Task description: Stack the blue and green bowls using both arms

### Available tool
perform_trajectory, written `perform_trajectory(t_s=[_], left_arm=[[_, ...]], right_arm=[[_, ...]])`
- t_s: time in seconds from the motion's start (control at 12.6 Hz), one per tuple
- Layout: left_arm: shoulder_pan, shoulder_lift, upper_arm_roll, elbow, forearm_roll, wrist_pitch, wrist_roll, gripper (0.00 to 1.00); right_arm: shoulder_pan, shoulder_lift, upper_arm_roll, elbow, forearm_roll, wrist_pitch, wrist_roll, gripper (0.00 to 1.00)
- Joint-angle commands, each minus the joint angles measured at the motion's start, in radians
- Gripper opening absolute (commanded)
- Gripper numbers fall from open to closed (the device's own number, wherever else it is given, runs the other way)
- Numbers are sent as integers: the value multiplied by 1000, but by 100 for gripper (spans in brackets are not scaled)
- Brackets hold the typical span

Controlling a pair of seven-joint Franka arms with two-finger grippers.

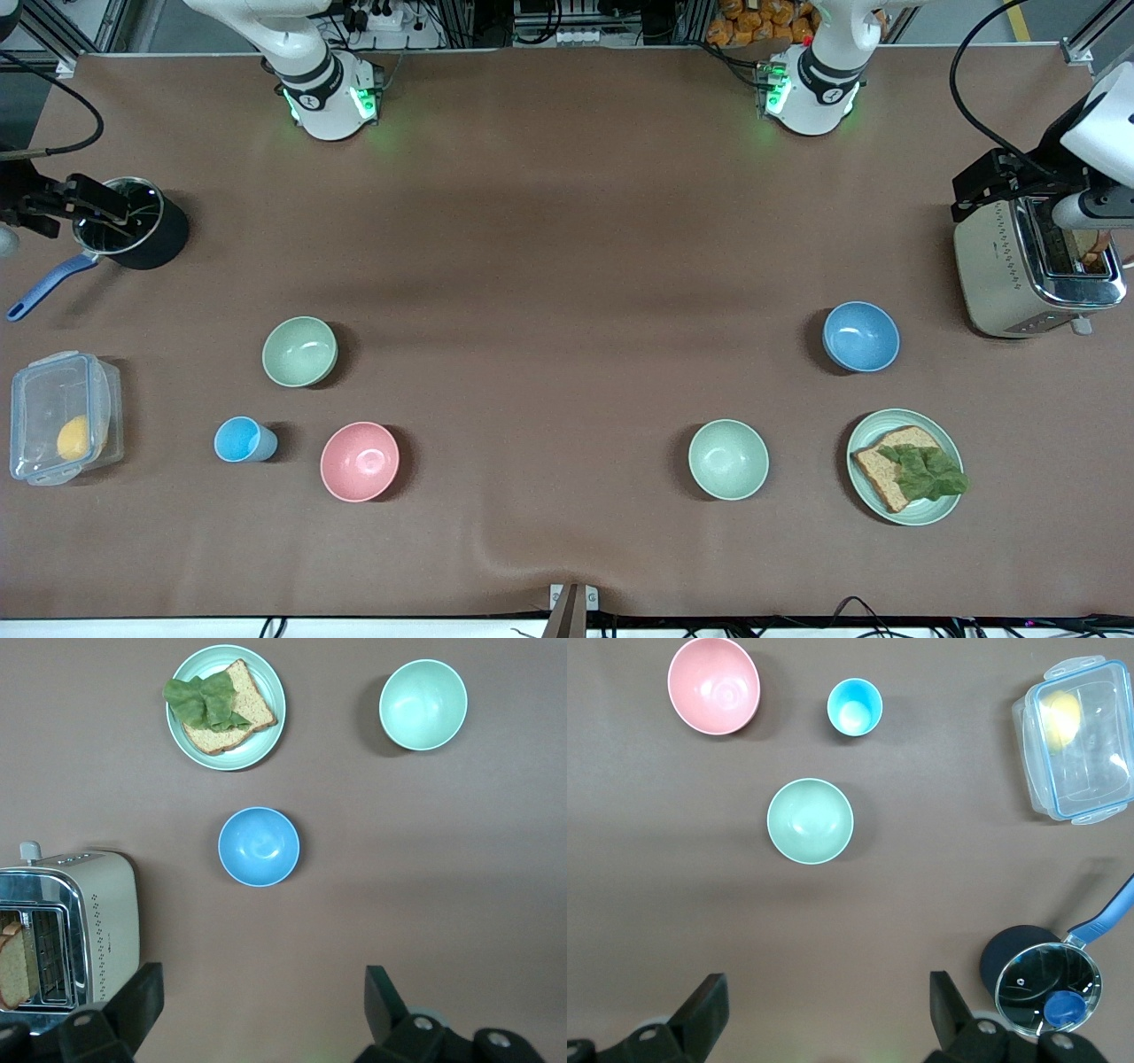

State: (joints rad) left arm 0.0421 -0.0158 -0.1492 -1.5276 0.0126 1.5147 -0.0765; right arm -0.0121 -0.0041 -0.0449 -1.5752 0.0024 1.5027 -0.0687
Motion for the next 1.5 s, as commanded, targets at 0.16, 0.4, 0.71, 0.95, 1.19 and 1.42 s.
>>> perform_trajectory(t_s=[0.16,0.4,0.71,0.95,1.19,1.42], left_arm=[[34,36,8,27,1,-19,-3,100],[79,158,8,12,4,5,14,100],[139,186,5,-332,69,396,-17,100],[160,233,8,-448,78,563,-20,100],[183,289,5,-514,67,699,-58,100],[182,361,5,-533,67,775,-86,100]], right_arm=[[-26,3,22,6,5,-35,1,100],[-25,3,20,6,10,-35,1,100],[-32,12,20,-2,10,-36,-20,100],[-40,29,20,-2,11,-32,-22,100],[-55,55,20,-3,10,-30,-51,100],[-68,97,20,-2,10,-25,-57,100]])
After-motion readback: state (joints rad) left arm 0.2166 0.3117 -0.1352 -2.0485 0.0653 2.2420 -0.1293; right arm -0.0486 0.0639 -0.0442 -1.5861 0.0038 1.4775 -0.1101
